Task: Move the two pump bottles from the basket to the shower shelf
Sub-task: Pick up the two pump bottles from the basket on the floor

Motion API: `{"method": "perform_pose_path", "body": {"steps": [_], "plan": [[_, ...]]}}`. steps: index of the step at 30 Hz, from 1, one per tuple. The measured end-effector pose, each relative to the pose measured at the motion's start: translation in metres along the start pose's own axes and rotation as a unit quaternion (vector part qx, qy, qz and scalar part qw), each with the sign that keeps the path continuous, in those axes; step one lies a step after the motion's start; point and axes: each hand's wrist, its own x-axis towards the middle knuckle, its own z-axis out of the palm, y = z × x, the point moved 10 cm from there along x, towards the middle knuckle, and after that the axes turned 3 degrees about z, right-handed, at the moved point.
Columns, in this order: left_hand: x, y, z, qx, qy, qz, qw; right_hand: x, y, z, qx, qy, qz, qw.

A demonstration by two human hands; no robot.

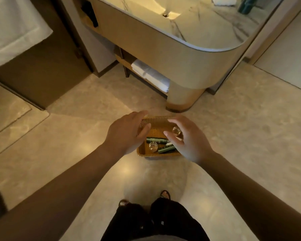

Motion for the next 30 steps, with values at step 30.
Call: {"method": "perform_pose_path", "body": {"steps": [30], "plan": [[0.166,-0.063,0.195,-0.068,-0.113,0.021,0.991,0.107,0.210,0.075,0.047,-0.013,0.172,0.984]]}}
